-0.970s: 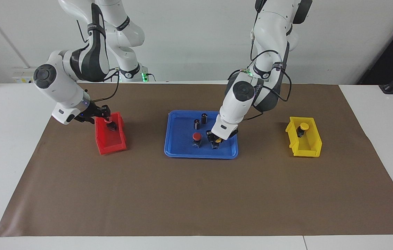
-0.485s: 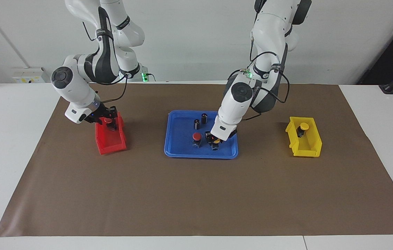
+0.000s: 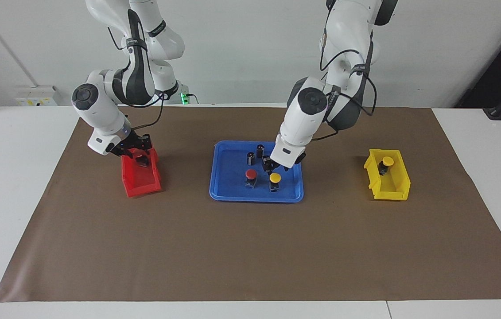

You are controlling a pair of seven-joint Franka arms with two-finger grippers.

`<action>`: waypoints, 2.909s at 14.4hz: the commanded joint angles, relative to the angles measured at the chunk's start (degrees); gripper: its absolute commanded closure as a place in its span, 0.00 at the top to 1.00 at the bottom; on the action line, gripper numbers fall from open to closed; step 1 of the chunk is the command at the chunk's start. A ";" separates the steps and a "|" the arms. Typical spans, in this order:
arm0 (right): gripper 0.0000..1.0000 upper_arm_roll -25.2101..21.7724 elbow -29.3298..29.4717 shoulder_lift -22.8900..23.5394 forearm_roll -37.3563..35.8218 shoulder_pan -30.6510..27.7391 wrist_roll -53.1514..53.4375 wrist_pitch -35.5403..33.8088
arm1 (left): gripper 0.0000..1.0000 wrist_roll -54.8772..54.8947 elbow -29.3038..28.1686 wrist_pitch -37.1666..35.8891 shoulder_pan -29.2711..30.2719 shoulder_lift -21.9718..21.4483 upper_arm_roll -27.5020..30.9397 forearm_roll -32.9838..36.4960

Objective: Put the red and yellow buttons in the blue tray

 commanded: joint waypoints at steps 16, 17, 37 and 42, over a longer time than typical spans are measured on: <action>0.22 0.67 17.30 4.47 -0.37 0.67 1.68 -14.56 | 0.75 40.66 -22.05 3.93 34.74 -15.27 0.41 10.86; 0.22 0.67 21.26 5.97 -0.37 1.90 3.70 -17.03 | 0.73 40.32 -22.49 4.47 34.74 -14.92 0.41 10.86; 0.19 0.76 22.71 16.71 6.66 29.58 47.75 6.32 | 0.56 36.71 -33.22 14.41 33.86 -16.06 0.32 10.78; 0.26 0.76 22.53 17.06 6.75 29.77 47.84 6.68 | 0.52 36.89 -34.10 14.93 33.86 -16.15 0.32 10.78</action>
